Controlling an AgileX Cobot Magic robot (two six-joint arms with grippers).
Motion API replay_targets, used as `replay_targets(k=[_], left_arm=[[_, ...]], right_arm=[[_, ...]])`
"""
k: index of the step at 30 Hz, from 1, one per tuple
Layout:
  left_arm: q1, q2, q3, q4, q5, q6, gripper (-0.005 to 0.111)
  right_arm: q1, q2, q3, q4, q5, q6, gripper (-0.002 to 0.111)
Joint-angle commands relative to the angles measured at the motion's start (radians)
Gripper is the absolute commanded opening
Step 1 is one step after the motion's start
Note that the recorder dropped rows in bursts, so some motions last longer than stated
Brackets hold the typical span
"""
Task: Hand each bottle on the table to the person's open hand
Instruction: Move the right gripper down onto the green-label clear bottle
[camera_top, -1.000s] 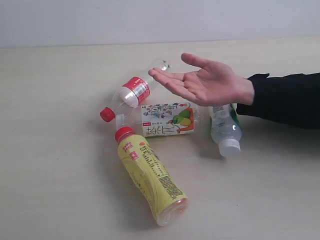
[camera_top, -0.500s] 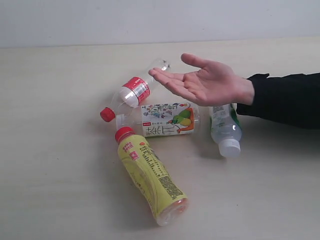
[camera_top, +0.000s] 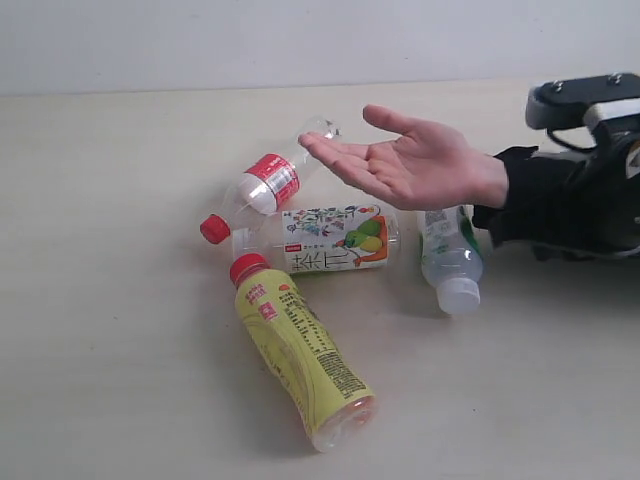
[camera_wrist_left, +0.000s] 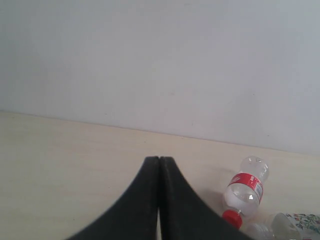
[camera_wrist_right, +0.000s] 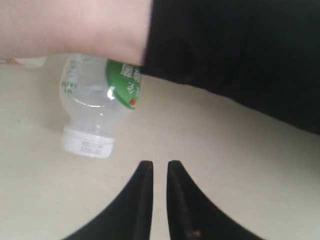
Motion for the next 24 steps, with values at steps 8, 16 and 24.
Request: replay_targets(k=[8,16,24], left_arm=[[0.004,-0.007,0.001,0.005,0.002,0.004,0.0],[0.004,-0.007,0.001,0.005,0.002,0.006,0.0],[0.004,-0.007,0.001,0.005,0.002,0.006,0.0]], right_arm=[[0.08,0.041,0.252,0.063,-0.639,0.052,0.018],[0.08,0.041,0.256,0.063,-0.644,0.046,0.068],[0.08,0.097,0.256,0.063,-0.69,0.043,0.075]])
